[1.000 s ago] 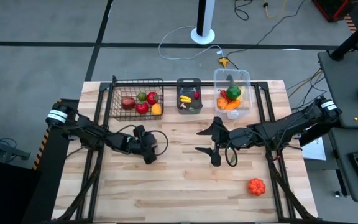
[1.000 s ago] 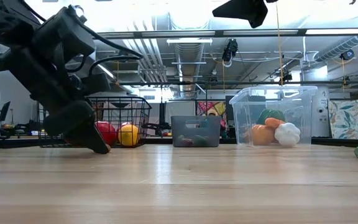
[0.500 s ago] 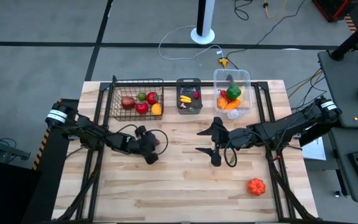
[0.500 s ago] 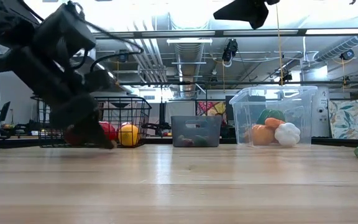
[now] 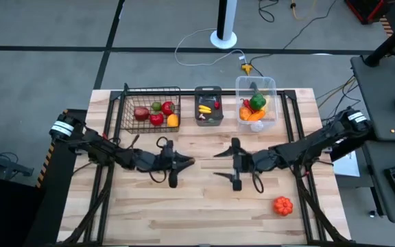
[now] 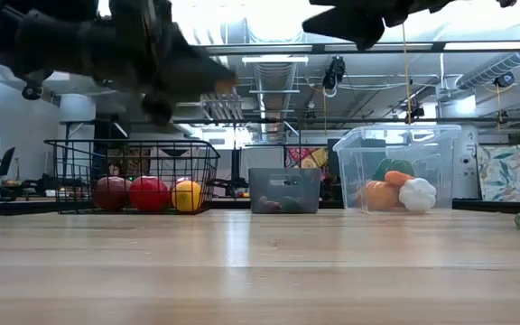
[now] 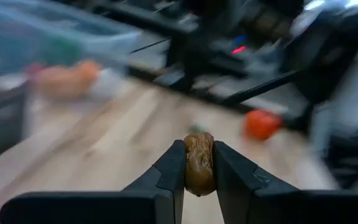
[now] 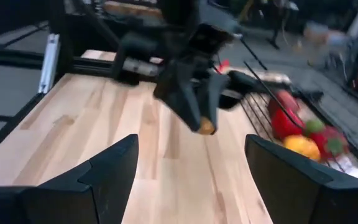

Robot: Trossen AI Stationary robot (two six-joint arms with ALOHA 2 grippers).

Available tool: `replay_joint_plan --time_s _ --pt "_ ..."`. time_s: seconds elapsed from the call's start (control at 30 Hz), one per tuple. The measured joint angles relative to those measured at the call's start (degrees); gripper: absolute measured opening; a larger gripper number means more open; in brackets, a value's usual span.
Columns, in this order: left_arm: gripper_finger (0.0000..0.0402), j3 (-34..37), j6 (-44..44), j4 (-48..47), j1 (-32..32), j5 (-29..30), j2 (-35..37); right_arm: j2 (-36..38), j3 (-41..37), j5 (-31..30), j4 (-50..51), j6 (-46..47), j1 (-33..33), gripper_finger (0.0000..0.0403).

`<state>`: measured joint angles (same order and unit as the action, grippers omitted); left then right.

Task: Sort produce into baskets
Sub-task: Put the kiwi into the black bin

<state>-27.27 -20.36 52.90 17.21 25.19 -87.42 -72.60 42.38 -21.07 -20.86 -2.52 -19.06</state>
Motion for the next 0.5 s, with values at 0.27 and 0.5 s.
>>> replay_joint_plan --time_s 0.27,0.5 --pt "0.0052 -0.04 -6.39 11.21 0.0 -4.83 0.02 -9.37 3.79 -2.73 -8.62 -12.15 -3.39 0.0272" --pt "0.0052 -0.07 -14.25 16.53 0.08 -4.83 0.01 -16.14 11.28 -16.79 -8.67 -20.72 -5.08 0.0263"
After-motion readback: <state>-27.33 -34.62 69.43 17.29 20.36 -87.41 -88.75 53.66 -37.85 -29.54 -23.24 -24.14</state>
